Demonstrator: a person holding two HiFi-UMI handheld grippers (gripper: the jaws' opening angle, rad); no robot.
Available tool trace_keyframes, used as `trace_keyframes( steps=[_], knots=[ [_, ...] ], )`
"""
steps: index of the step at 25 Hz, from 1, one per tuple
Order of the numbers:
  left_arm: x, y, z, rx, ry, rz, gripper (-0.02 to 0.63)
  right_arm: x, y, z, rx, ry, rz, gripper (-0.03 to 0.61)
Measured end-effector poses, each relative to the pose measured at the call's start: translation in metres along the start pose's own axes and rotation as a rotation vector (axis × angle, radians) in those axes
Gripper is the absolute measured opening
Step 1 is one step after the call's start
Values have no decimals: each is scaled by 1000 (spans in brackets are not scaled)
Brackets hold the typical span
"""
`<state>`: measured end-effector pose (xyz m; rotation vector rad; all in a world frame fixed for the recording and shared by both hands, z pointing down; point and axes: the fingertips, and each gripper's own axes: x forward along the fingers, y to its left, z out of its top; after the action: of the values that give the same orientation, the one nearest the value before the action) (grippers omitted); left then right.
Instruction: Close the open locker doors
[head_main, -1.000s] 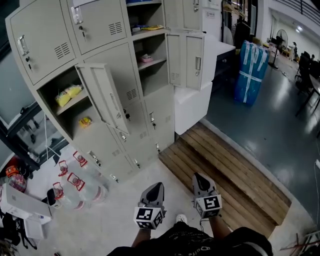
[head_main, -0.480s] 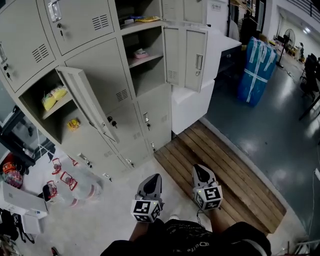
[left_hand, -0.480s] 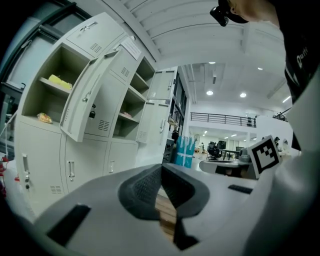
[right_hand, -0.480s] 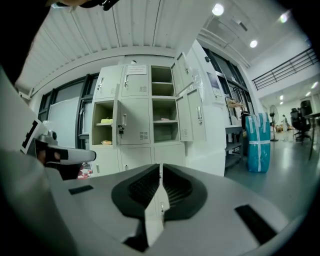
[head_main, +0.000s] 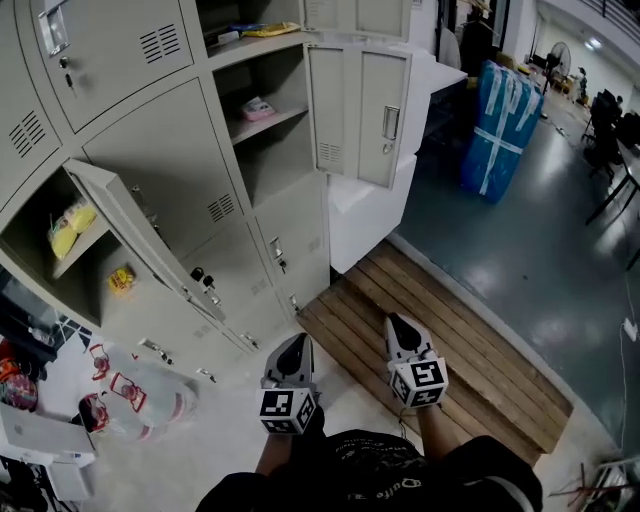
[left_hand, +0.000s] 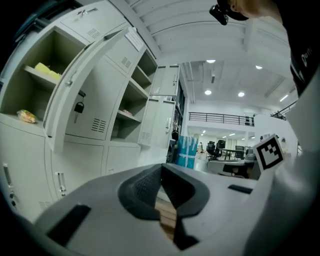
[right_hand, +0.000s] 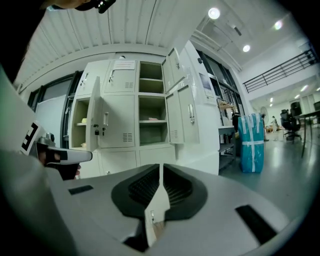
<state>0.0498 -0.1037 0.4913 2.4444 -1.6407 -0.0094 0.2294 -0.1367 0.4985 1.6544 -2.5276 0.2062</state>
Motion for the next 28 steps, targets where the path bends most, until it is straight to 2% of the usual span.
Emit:
trace_keyframes(
  steps=[6,11,16,18,21,25,28],
  knots=[
    [66,50,20,43,6,-43,8,66,-13,17,49,-4,-90,8],
    [107,86,36,37,6,-78,8,119,-21,23,81,-8,-159,8],
    [135,105,45,51,3,-115,8,157,-53,46,90,-52,-238,9],
    [143,110,48,54,1,-123,8,173,-67,59,77,-70,-249,18],
    [150,114,49,47,-2,-117,8,194,-88,74,58,-63,-222,118],
    [156,114,45,38,-3,-110,8,225,-132,92,20,-38,-234,124],
    [157,113,42,41,10,-89,8,247,-170,97,38,-9,-242,123]
  ],
)
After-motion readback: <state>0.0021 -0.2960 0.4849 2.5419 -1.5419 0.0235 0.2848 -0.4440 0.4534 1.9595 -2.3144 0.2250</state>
